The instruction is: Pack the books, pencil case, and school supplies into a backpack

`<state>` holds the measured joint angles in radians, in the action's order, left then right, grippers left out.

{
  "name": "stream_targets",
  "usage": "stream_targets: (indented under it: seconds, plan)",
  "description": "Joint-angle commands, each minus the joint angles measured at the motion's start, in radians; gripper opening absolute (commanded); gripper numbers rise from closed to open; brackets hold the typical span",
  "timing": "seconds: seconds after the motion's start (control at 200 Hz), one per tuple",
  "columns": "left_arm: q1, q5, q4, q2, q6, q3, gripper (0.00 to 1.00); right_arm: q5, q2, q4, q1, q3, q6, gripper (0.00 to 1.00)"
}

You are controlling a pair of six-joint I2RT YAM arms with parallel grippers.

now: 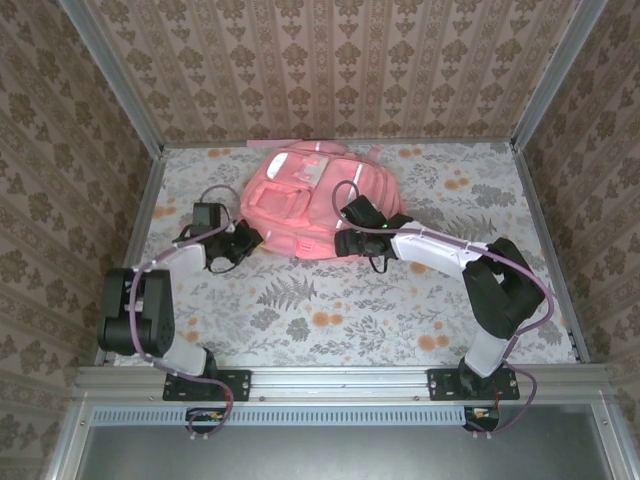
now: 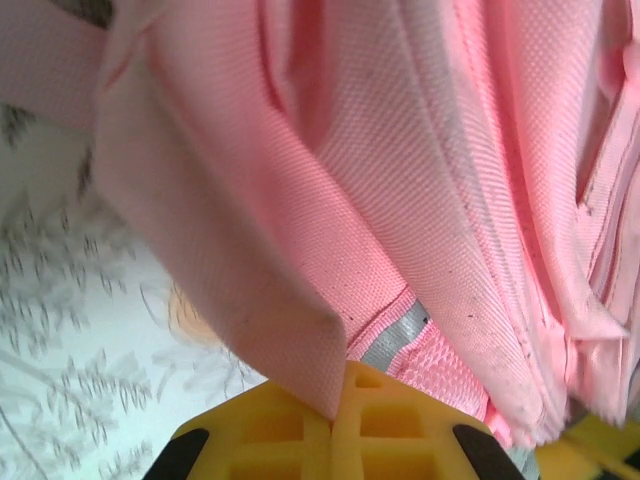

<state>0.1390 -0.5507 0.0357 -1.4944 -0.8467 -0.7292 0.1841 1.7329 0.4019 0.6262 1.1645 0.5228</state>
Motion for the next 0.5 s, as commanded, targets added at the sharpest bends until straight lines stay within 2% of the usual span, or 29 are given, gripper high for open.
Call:
stream_targets:
  seconds: [0.0,0.115,0.245,0.355,0.43,0.495]
  plan:
    - [0.055,0.069,0.001,0.1,-0.089,0.048,0.0,0.045,-0.024,0.031,-0.03,0.028,-0.075,0.85]
    - [0.129,0.138,0.006,0.158,-0.15,0.077,0.0,0.018,-0.109,0.002,-0.002,-0.016,-0.067,0.85]
    - [0.162,0.156,-0.013,0.154,-0.185,0.071,0.0,0.079,-0.191,-0.06,0.103,-0.11,-0.054,0.84]
    - [0.174,0.159,-0.022,0.128,-0.196,0.04,0.0,0.114,-0.216,-0.188,0.211,-0.211,-0.041,0.76]
    - [0.182,0.161,-0.02,0.118,-0.198,0.012,0.0,0.173,-0.203,-0.273,0.274,-0.256,-0.024,0.74]
    - [0.189,0.17,-0.006,0.115,-0.194,-0.012,0.0,0.241,-0.18,-0.357,0.317,-0.291,-0.006,0.69]
